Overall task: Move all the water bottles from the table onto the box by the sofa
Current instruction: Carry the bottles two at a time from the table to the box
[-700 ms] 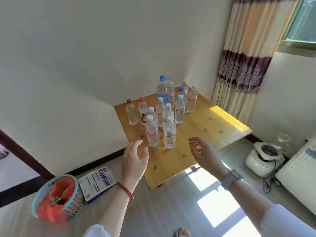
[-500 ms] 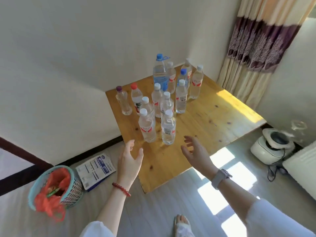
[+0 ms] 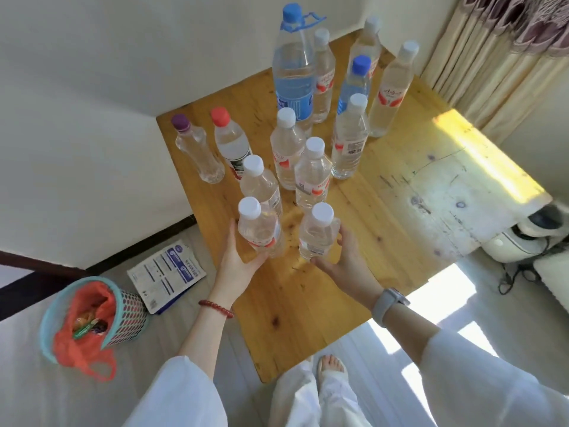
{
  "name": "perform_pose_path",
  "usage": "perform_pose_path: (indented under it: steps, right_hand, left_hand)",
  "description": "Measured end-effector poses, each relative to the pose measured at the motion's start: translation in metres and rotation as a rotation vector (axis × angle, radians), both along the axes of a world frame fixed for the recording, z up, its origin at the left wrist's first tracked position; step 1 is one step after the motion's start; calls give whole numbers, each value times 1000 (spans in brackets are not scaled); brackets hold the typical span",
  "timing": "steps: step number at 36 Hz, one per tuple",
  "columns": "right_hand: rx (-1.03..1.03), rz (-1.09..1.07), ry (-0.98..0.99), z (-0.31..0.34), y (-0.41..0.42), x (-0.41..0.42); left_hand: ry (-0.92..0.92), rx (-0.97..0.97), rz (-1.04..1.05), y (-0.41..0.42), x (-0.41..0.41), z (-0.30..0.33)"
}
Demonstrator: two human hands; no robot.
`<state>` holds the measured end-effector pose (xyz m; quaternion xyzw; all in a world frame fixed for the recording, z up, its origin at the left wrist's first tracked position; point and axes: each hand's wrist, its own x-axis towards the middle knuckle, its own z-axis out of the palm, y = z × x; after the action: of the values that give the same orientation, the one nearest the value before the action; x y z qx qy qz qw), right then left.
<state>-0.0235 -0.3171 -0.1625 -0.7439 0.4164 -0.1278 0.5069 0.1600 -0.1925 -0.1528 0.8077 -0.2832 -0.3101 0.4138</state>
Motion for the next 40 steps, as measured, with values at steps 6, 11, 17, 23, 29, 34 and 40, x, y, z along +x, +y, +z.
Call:
perform_pose_path:
  steps: [6, 11, 17, 23, 29, 34, 40]
  right_hand:
    - [45, -65, -31, -4, -1, 10]
    - [56, -108, -13, -5, 2, 11]
    - [76, -178, 11, -2, 18, -2]
    - [133, -375, 26, 8, 54, -47]
    - [95, -537, 75, 34, 86, -116]
    - [83, -679, 190, 55, 115, -187]
    - [24, -958, 349, 65, 157, -285]
  left_hand:
    - [83, -49, -106, -13, 16, -4]
    - [-9, -32, -107, -11, 15, -12]
    - [-56, -66, -173, -3, 0, -8]
    - [-21, -53, -272, 6, -30, -5]
    - [20, -107, -440, -11, -83, 2]
    - [16, -156, -665, -37, -158, 21]
    - [13, -177, -952, -48, -283, 38]
